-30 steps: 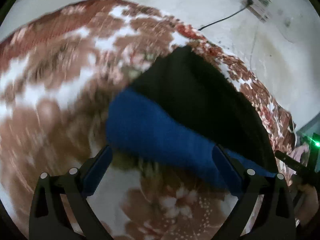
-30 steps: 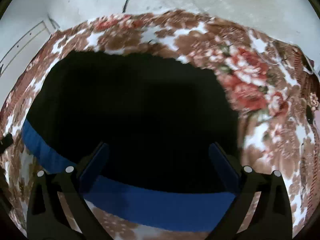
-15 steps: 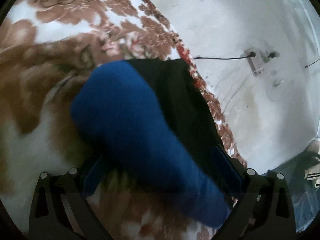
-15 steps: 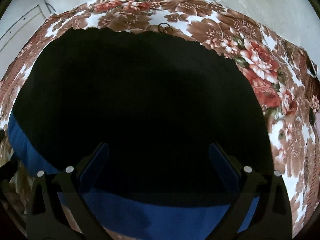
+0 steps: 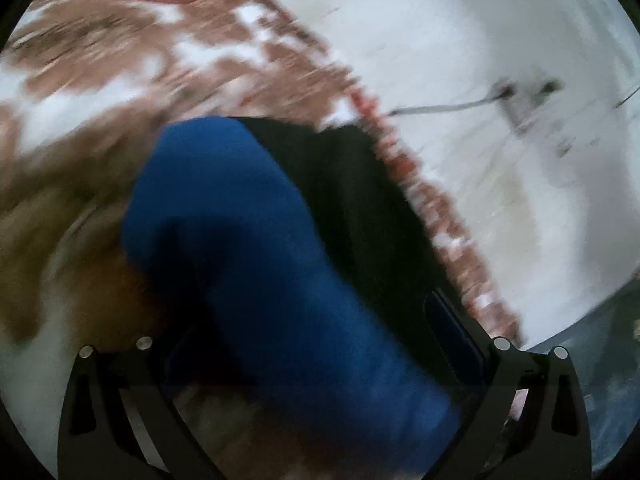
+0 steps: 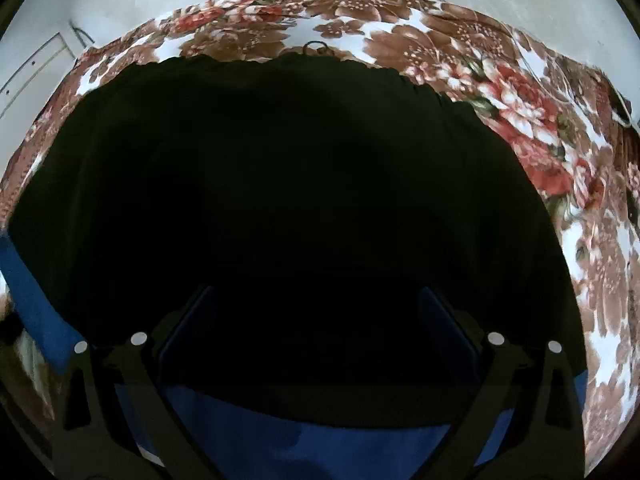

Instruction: Fold large clothes

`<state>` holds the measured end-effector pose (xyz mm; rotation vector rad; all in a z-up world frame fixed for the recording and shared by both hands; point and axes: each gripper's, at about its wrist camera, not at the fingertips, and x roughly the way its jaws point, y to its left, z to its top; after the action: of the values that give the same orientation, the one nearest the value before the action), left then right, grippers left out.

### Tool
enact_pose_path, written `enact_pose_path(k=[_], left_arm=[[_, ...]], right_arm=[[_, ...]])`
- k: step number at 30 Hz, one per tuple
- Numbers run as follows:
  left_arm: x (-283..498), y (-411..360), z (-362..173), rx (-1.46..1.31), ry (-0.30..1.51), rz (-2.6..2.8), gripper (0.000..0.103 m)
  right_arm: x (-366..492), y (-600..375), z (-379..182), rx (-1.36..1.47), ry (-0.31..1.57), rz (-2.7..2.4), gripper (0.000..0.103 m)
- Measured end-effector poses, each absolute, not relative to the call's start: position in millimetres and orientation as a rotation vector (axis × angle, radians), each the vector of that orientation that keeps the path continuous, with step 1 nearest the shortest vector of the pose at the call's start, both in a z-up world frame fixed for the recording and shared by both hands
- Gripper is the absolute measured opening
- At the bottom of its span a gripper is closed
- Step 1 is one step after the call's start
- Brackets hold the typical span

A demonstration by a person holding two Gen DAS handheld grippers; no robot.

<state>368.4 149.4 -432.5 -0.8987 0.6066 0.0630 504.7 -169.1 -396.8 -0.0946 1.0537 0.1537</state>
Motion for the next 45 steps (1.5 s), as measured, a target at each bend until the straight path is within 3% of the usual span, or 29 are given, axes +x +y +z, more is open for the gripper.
enact_pose_path(k=[3, 7, 13, 18, 19, 22, 26, 29, 34, 40, 45], left_arm=[[343.4, 137.0, -442.1, -0.782, 0.638, 0.056, 0.087], [364.9, 138.3, -440.0, -0.786, 0.609, 0.096, 0.098], [425.4, 154.4, -441.8, -0.864, 0.544, 0.033, 0.098], [428.7, 160.7, -442.2, -0.916, 0.518, -0.030, 0.097], [425.8, 167.9, -443.5, -0.969, 0.527, -0.033, 0.093], [423.4, 185.3, -453.1, -1.063, 0.599, -0.018, 0.063], [420.3, 184.4, -459.4, -1.011, 0.636, -0.029, 0.041], [419.1, 186.6, -460.7, -1.085, 0.633, -0.004, 0.033], [419.3, 171.0, -431.8, -0.935, 0.640, 0.065, 0.020], [424.7, 154.0, -384.3, -0.863, 0.623, 0.073, 0.017], [441.7, 102.8, -319.4, -0.615, 0.623, 0.007, 0.016]], right_arm=[[507.4, -165.6, -395.7, -0.103, 1.051, 0.139, 0.098], [512.0, -160.6, -395.3, -0.128, 1.046, 0.135, 0.098], [510.7, -161.2, -397.9, -0.135, 1.056, 0.134, 0.098], [509.3, -163.7, -395.8, -0.103, 1.075, 0.117, 0.098], [507.9, -164.8, -395.2, -0.090, 1.080, 0.110, 0.098], [501.2, -165.3, -391.5, -0.064, 1.077, 0.084, 0.098], [488.6, -152.0, -378.6, -0.062, 1.025, 0.063, 0.098], [486.1, -133.0, -376.8, -0.074, 0.996, 0.019, 0.098], [498.3, -117.2, -397.3, -0.181, 0.979, -0.041, 0.098], [502.1, -114.4, -413.1, -0.185, 1.024, -0.107, 0.098], [504.9, -118.5, -419.2, -0.194, 1.046, -0.083, 0.098]])
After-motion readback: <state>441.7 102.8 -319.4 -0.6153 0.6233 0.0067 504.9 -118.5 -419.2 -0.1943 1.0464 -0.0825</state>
